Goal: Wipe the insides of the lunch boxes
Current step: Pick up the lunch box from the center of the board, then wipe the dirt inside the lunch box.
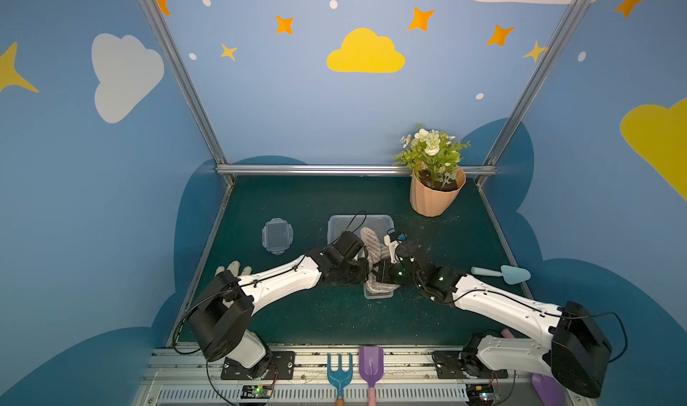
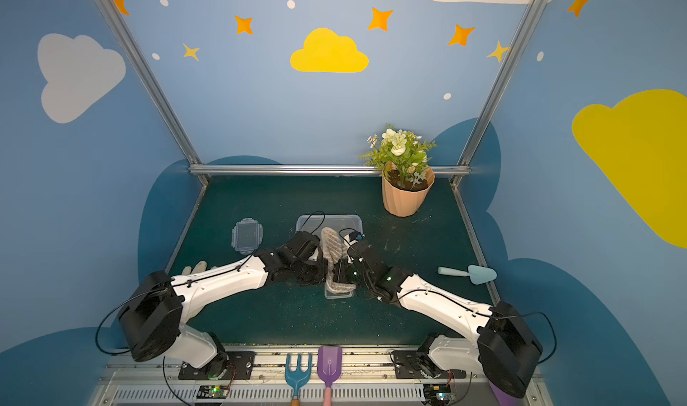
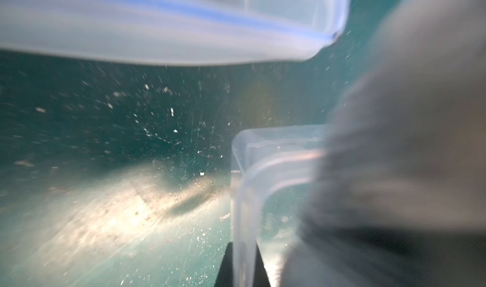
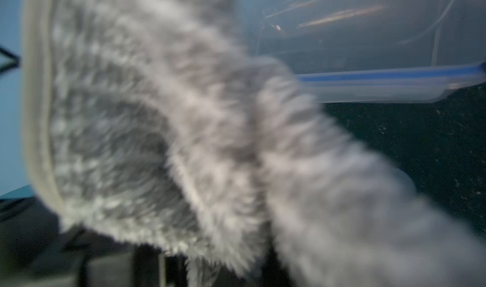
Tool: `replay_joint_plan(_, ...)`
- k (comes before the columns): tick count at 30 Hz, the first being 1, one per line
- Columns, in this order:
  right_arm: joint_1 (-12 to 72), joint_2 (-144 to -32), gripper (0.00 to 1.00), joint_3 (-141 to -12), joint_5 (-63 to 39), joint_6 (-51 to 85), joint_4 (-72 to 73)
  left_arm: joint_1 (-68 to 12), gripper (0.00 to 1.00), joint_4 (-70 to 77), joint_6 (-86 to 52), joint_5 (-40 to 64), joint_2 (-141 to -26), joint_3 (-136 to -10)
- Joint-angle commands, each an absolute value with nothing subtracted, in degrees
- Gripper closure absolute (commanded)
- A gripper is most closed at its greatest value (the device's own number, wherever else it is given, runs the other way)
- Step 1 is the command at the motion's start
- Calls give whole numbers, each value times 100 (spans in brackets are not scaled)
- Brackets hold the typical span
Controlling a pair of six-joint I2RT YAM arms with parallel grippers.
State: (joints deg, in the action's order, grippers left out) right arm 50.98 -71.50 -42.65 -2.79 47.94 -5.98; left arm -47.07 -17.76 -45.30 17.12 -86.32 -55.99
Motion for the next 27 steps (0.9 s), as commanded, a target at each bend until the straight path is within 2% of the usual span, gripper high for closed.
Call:
replay_joint_plan(1, 5162, -7477, 100, -4684, 143, 4881, -1848, -4729, 95, -1777, -4622, 1484, -8198, -5872)
replay_joint_plan(11, 5640, -9044, 100, -5997, 230, 4828, -3551, -4779, 95, -1308, -4737, 1310, -7796, -6163)
replay_joint_plan(18, 5853, -9834, 100, -6550, -365, 4738, -3700, -4816, 95, -951, -4681, 1257, -7754, -6379)
replay_joint_plan(23, 5770, -9965, 100, -6568, -1343, 4769, -3106, -4816, 95, -433, -4780, 1305, -7750, -6373)
replay_joint_plan(27, 5483, -9886, 100, -6076, -2199, 5377, -1660, -4862, 95, -58, -5011, 1731, -7845, -6286)
